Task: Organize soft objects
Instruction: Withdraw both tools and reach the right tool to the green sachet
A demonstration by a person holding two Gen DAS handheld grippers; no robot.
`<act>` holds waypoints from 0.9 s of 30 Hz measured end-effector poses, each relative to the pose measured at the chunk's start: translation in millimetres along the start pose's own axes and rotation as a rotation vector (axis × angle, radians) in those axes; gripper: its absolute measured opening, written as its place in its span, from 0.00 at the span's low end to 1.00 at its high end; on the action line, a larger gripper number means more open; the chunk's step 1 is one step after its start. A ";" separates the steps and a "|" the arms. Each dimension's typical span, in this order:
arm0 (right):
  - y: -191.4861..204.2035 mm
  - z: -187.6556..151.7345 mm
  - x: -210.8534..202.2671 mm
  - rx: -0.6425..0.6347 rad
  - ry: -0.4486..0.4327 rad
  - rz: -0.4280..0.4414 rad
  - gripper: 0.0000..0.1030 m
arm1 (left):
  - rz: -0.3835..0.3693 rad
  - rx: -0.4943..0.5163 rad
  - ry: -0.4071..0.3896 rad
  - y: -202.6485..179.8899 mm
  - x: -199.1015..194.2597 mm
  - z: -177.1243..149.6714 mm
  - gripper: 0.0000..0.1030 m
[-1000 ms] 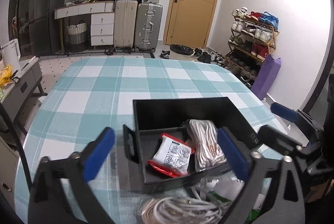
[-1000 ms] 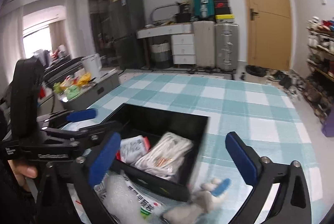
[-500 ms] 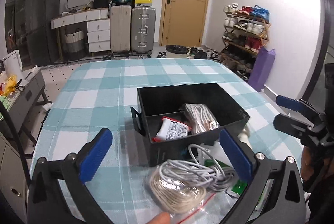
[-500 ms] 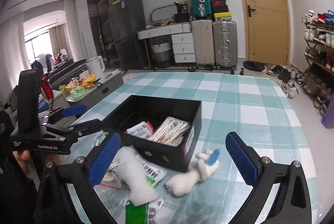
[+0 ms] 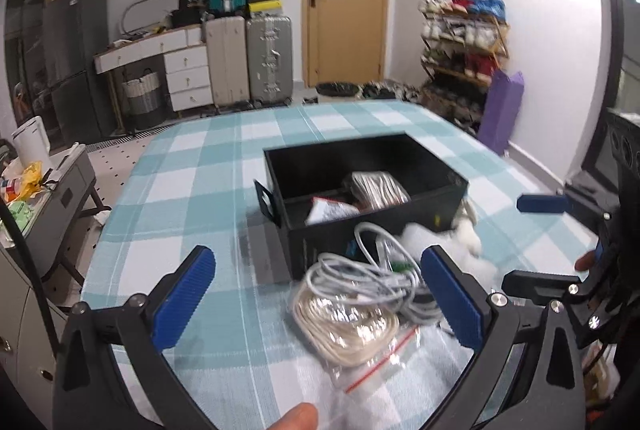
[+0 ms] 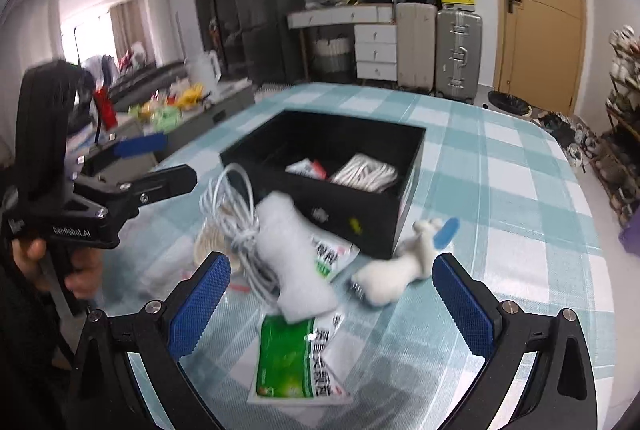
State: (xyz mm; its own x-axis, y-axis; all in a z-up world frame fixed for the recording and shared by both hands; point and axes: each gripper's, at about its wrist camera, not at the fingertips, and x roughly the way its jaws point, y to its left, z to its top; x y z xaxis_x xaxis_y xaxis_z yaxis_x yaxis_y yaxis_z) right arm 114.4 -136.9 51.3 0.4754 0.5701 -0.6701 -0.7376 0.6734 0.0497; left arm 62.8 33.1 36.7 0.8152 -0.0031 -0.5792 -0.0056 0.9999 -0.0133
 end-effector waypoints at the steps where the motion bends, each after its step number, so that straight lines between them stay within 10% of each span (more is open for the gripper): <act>1: 3.5 -3.1 0.9 -0.027 0.015 -0.009 1.00 | -0.006 0.011 -0.001 -2.2 -1.3 -1.9 1.00; 27: 6.0 -33.5 26.6 -0.120 0.212 0.017 1.00 | -0.014 -0.008 0.079 4.0 15.1 -22.1 1.00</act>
State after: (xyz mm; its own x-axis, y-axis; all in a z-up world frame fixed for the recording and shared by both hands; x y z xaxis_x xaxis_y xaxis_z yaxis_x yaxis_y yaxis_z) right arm 106.6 -133.5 9.0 0.3610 0.4609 -0.8108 -0.8023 0.5967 -0.0180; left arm 62.2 36.8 9.9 0.7670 -0.0186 -0.6414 0.0009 0.9996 -0.0279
